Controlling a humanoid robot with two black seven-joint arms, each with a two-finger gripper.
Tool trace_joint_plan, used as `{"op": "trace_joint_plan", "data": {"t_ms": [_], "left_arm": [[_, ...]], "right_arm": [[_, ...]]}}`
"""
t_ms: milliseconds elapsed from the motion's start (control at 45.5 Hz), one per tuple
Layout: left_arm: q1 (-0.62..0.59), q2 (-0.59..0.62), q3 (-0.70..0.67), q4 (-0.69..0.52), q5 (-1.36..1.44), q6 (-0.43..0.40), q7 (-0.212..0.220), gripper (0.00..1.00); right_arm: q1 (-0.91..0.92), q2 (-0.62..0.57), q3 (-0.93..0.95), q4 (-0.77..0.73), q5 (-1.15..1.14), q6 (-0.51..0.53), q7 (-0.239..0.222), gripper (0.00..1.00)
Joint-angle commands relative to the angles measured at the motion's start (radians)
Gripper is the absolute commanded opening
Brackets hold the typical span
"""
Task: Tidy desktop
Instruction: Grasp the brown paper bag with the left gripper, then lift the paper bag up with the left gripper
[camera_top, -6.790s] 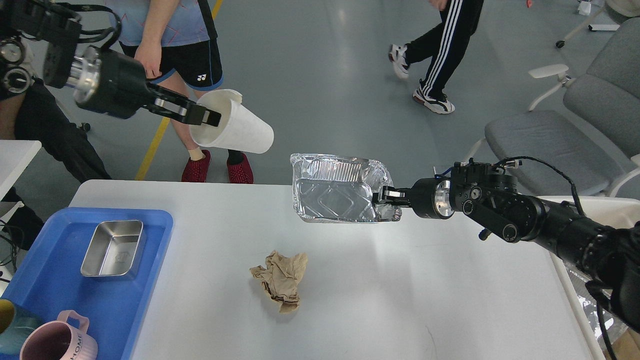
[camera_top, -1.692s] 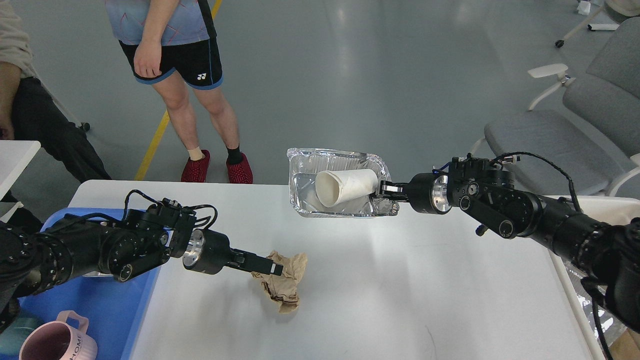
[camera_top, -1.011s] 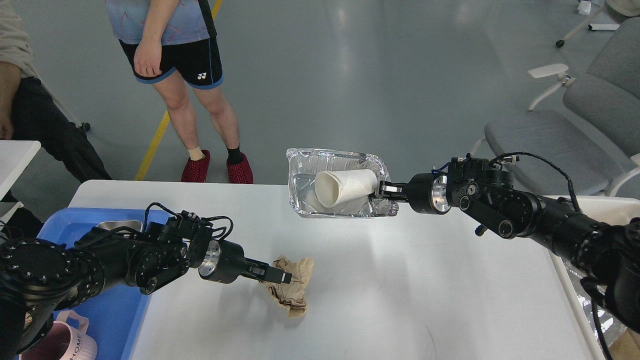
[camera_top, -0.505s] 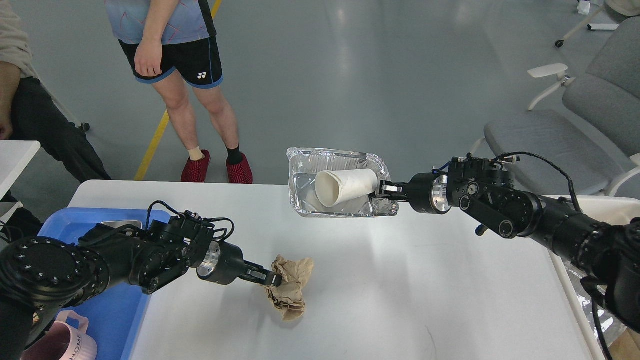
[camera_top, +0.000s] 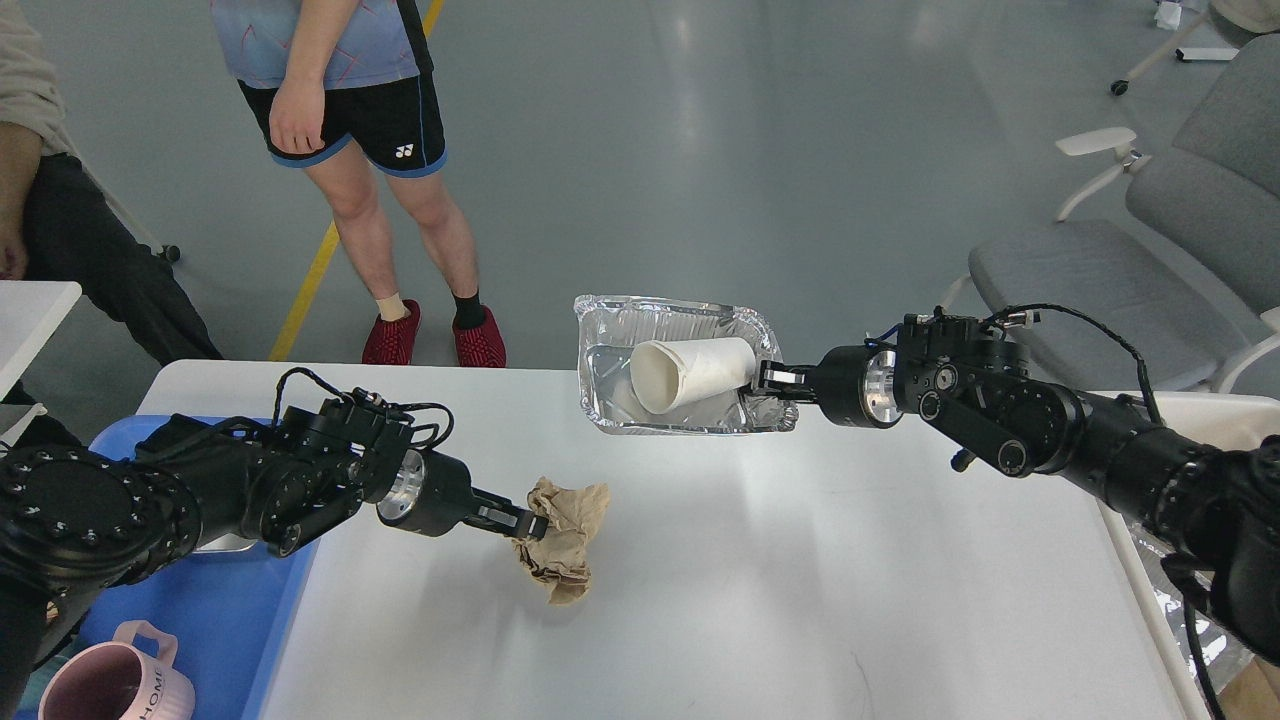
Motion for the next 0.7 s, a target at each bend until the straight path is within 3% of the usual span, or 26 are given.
{"op": "trace_joint_plan", "data": {"t_ms": [0,220,374,681], "left_arm": [[-0.02,0.02,-0.001,-0.002,-0.001,-0.004,-0.001,0.0],[-0.066,0.076,-0.001,-0.011,-0.002,-0.03,-0.004,0.0],[-0.109,0.173,-0.001,-0.045,-0.001,-0.053,-0.034,0.0],[-0.309,0.4,0.019,-0.334,0.001,-0.056,-0.014,0.0]], "right_arm": [[0.0,-0.001,0.0,0.0,0.001,0.0,0.0,0.0],[-0.001,0.0,0.0,0.0,-0.001,0.0,0.0,0.0],[-0.002,0.0,0.0,-0.006,-0.001,0.0,0.0,0.0],[-0.002,0.005,0.0,-0.018,0.001,0.0,0.002,0.0]]}}
